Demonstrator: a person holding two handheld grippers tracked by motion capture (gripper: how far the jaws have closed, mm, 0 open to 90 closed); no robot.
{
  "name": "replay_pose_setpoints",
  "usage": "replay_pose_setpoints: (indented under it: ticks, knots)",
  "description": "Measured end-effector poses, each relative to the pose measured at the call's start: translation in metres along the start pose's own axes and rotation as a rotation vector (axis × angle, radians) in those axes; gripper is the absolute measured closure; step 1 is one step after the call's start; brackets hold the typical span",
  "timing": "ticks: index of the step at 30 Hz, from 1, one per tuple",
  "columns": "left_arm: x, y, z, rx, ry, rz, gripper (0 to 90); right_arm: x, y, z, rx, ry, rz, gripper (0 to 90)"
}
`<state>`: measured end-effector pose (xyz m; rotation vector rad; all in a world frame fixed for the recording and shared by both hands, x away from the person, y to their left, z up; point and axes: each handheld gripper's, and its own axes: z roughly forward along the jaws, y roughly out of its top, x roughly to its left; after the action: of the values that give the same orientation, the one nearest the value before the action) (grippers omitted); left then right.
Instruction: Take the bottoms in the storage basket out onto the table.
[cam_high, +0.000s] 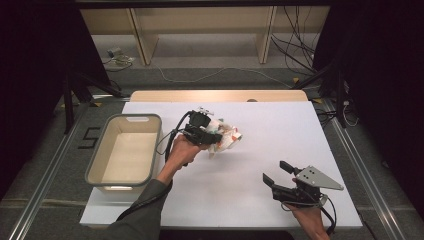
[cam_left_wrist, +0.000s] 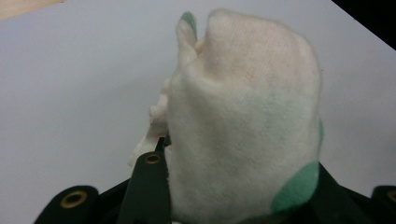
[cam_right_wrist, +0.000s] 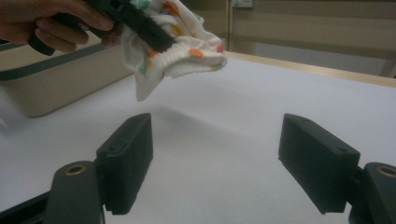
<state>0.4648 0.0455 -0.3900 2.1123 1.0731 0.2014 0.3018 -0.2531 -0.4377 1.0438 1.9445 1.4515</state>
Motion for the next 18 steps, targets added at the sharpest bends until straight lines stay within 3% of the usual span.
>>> replay_pose_setpoints:
  ticks: [18]
  knots:
    - [-0.003, 0.0, 0.02, 0.042, -0.002, -0.007, 64.4, -0.001, 0.0, -0.001, -0.003, -0.002, 0.003, 27.1]
